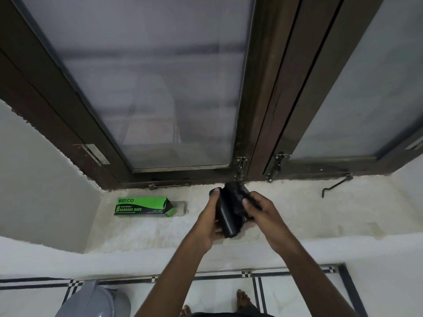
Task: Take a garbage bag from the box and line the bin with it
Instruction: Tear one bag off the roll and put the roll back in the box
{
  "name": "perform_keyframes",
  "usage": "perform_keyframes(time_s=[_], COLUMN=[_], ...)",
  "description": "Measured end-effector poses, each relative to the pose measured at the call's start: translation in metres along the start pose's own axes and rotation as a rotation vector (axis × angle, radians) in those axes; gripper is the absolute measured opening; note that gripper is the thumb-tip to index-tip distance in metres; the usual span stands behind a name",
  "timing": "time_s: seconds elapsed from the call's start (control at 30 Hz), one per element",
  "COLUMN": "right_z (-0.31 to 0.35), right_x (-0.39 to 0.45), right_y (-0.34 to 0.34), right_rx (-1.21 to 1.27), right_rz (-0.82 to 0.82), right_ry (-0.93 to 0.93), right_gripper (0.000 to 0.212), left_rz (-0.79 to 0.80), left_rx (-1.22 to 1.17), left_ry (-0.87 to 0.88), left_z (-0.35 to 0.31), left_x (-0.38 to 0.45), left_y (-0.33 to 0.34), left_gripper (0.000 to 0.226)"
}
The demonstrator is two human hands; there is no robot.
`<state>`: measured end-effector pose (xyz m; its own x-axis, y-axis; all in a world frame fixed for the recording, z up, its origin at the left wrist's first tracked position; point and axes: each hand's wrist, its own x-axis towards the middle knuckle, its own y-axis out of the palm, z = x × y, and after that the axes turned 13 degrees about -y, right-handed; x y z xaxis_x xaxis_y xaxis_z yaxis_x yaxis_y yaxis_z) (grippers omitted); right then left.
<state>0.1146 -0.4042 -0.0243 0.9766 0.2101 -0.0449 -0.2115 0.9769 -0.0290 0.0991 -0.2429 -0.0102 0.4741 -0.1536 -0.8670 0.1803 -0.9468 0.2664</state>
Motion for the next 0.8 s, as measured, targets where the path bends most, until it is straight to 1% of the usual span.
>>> perform_keyframes(time_s=[0.07, 0.17, 0.27, 0.37, 0.5, 0.57, 0.67, 0.8], right_z=[0.001, 0.001, 0.004, 0.004, 0.002, -0.001, -0.004, -0.002], right_x=[-0.002, -0.007, -0.013, -0.017, -0.018, -0.015, -0.013, -0.012], right_y=[-0.017, -0.050, -0.084, -0.115, -0.158, -0.180, -0.216, -0.260], right_rx=[0.054, 0.054, 0.049, 0.001, -0.108, -0.148, -0.196, -0.292], right_rz=[-0.048, -0.168, -0.315, -0.445, -0.615, -0.684, -0.788, -0.935], right_ry=[0.002, 0.003, 0.025, 0.031, 0.036, 0.050, 0.083, 0.098], right_gripper=[0.019, 0.017, 0.016, 0.014, 0.023, 0.025, 0.022, 0.017], left_rz=[0.060, 0.019, 0.011, -0.004, 0.000, -0.017, -0.026, -0.014], left_rx=[-0.037, -0.065, -0.058, -0.034, 0.008, 0.023, 0.030, 0.046], left_ry=[-0.022, 0.010, 0.016, 0.018, 0.016, 0.012, 0.005, -0.011], left_z=[0.000, 0.000, 0.000, -0.004, -0.005, -0.005, -0.006, -0.006], left_x=[0.005, 0.011, 0.013, 0.014, 0.019, 0.022, 0.025, 0.029], left_y=[0.003, 0.012, 0.021, 0.033, 0.046, 0.048, 0.047, 0.047], left_gripper=[0.058, 0.046, 0.046, 0.042, 0.040, 0.036, 0.032, 0.036])
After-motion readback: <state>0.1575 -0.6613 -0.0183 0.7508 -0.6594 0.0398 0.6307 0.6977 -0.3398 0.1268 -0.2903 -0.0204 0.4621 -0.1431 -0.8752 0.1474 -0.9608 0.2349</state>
